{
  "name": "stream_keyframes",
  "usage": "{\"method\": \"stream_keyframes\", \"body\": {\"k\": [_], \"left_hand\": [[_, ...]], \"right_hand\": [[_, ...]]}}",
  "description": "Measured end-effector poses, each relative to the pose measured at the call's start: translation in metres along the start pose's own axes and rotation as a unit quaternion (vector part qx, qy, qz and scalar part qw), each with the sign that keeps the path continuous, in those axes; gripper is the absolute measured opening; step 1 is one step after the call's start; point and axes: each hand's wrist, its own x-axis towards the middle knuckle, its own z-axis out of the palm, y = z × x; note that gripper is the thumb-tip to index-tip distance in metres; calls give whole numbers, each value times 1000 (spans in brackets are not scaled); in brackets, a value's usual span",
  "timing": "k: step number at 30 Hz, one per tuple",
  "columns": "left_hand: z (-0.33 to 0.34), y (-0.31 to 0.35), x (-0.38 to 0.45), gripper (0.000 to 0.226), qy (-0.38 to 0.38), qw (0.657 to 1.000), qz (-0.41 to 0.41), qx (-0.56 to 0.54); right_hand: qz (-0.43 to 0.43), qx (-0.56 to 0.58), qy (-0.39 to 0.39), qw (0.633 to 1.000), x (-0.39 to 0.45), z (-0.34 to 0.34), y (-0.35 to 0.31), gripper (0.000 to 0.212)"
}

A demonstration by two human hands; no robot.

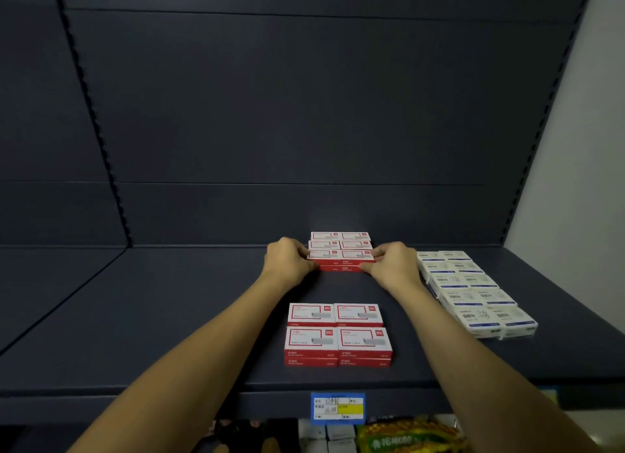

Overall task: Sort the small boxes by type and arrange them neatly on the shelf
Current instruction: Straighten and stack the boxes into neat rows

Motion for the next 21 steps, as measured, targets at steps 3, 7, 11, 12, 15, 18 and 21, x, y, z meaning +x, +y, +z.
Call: {"method": "stream_keyframes", "body": {"k": [3,7,11,12,15,18,21], "left_hand": [[-5,-1,-3,16,-5,1000,6,6],[-13,-4,-11,8,-30,999,2,-15],[-23,-5,-27,15,-31,997,-41,-49],[-26,-4,-32,16,-27,997,-49,-57],[-33,-1,-47,16,-20,994,-69,-76],[-39,1,-62,24,-15,992,-94,-85],[-44,4,-77,30,-17,992,-101,-77]], "right_hand": [[0,-1,-9,1000,-8,-4,-5,35],[-2,-10,-13,1000,-20,-10,-6,25],[-8,-8,-3,1000,-33,-13,-3,16],[-8,-1,-3,1000,-36,-14,-3,18],[-10,24,-15,1000,-46,-17,-3,29],[-14,50,-27,998,-56,-20,0,38],[-22,54,-30,998,-68,-25,0,41]]}}
